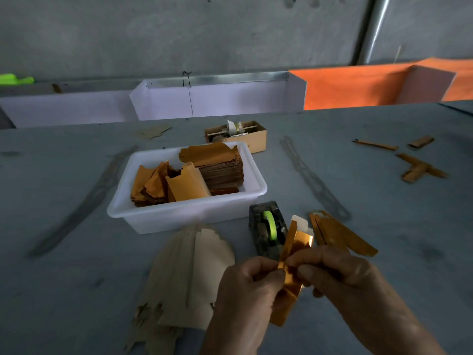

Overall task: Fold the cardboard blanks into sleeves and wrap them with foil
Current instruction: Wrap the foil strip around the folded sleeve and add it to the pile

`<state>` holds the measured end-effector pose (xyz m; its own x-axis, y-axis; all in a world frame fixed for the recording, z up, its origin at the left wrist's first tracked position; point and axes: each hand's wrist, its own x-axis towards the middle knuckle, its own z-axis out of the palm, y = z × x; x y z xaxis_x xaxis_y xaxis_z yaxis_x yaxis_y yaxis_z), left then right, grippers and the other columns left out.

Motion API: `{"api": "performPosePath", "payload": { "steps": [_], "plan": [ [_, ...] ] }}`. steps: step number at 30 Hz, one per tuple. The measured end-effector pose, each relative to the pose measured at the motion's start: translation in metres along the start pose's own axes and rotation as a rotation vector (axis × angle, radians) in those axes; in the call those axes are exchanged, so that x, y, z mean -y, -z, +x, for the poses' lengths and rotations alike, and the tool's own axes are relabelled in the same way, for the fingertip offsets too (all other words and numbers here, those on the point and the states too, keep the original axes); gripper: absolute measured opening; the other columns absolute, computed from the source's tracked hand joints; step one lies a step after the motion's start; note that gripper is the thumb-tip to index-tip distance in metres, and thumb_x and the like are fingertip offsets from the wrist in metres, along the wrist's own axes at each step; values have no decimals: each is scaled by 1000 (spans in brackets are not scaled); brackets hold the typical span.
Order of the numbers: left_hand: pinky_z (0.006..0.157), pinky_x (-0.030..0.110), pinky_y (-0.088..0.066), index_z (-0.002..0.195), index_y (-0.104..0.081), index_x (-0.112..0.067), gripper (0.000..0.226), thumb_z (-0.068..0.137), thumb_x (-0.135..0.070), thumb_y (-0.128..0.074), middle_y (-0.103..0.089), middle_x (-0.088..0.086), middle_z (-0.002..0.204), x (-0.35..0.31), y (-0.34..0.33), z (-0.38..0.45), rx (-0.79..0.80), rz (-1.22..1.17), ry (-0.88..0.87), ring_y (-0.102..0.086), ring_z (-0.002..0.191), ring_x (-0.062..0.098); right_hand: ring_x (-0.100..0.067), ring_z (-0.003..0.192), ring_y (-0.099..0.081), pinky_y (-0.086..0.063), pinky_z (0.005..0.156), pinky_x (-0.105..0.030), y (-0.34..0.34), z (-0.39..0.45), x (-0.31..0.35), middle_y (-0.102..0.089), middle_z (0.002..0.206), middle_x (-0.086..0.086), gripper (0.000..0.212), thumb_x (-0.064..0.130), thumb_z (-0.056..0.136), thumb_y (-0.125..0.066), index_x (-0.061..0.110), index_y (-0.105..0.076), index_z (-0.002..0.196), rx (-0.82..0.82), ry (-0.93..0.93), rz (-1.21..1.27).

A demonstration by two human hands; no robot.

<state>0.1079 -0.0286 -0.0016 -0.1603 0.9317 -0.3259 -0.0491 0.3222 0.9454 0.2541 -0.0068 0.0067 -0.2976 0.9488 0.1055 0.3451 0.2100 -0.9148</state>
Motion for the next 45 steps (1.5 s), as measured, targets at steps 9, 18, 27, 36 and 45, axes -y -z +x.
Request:
{"api": "performPosePath", "payload": {
  "steps": [9, 18, 27, 36, 45],
  "plan": [
    [70, 32, -60, 79, -74, -17, 12, 87, -12, -66, -74, 2, 71, -1, 3, -7, 39, 13, -1, -73, 70, 16, -6, 66, -65, -49, 57, -18, -4, 1, 2, -70, 77, 8, 37, 11, 79, -70, 35, -47, 96, -37, -57, -83],
    [71, 28, -60, 77, -73, -17, 14, 88, -20, -65, -75, 2, 72, -2, 5, -9, 103, 33, -5, -73, 71, 15, -2, 61, -64, -46, 55, -12, -10, 0, 4, -70, 72, 12, 28, 14, 77, -72, 27, -50, 89, -72, -110, -87],
    [71, 38, -60, 75, -72, -19, 18, 90, -19, -62, -73, 3, 70, 5, 1, -12, -15, 91, -72, -72, 68, 17, 2, 61, -63, -45, 57, -9, -12, -3, 8, -68, 72, 16, 27, 9, 78, -71, 24, -50, 88, -67, -88, -176],
    [50, 22, -48, 62, -69, -18, 12, 74, -21, -69, -64, -4, 58, 25, -20, -8, -518, 512, -754, -59, 49, 3, -6, 74, -59, -46, 65, -23, -18, -1, 23, -62, 75, 10, 28, 39, 83, -62, 31, -36, 88, -184, -117, -514],
    [64, 29, -58, 71, -74, -19, 11, 77, -9, -74, -72, 2, 64, 18, -14, -16, -425, 227, -405, -70, 59, 10, -8, 74, -67, -56, 73, -30, -21, -6, -2, -71, 77, 3, 38, 48, 54, -75, 23, -66, 81, -126, -268, 167]
  ]
}}
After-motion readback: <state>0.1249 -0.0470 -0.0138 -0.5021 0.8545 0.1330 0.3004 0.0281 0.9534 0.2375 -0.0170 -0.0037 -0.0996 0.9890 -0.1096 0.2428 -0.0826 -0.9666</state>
